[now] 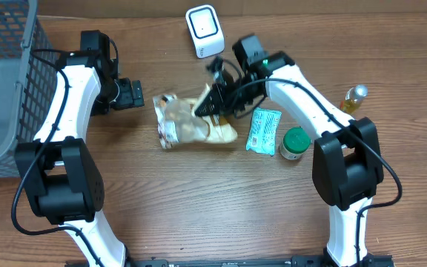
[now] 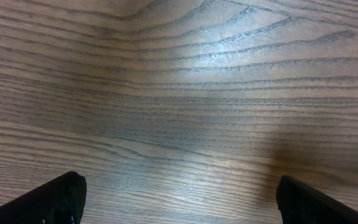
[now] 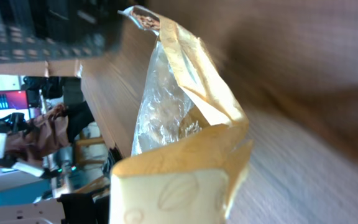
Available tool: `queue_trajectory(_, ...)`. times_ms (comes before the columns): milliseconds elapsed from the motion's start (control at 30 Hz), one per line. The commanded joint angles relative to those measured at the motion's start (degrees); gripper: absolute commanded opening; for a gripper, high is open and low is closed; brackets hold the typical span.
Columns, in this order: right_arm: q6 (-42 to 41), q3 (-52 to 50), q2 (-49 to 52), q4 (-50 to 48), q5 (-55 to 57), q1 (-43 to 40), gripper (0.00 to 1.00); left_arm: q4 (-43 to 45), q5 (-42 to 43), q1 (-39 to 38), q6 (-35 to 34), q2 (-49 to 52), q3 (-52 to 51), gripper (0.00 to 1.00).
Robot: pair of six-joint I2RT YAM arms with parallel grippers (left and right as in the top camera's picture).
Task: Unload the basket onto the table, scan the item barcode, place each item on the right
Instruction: 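Lift the PanTree packet with the right gripper toward the scanner, then hold the packet's barcode side against the white scanner window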
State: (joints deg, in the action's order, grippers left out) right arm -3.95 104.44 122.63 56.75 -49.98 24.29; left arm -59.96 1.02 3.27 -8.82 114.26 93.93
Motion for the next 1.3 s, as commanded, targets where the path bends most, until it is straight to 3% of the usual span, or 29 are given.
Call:
queue_trajectory(0,4.3,8.3,-2.0,4.7,4.9,-0.5,0.04,0.0,-0.5,0.1,-0.4,-1.9,1.0,1.00)
queue_trajectory(200,5.0,19.0,-2.0,9.7,21.2,-0.5,0.04,0.0,-0.5,0.1,-0.4,-1.9,1.0,0.99)
queue_trajectory(567,17.2,20.0,-2.0,-2.8,41.2,-0.3,0.04,0.0,-0.6,0.1,-0.4,-1.9,1.0,1.00)
queue_trajectory(767,22.3,19.9,-1.9,-11.1,43.1,-0.3,0.04,0.0,-0.6,0.1,-0.4,-1.9,1.0,0.99)
queue_trajectory(1267,23.8,19.7,5.4,-28.6,49.1,-0.2,0.04,0.0,-0.5,0.1,-0.4,-1.9,1.0,1.00)
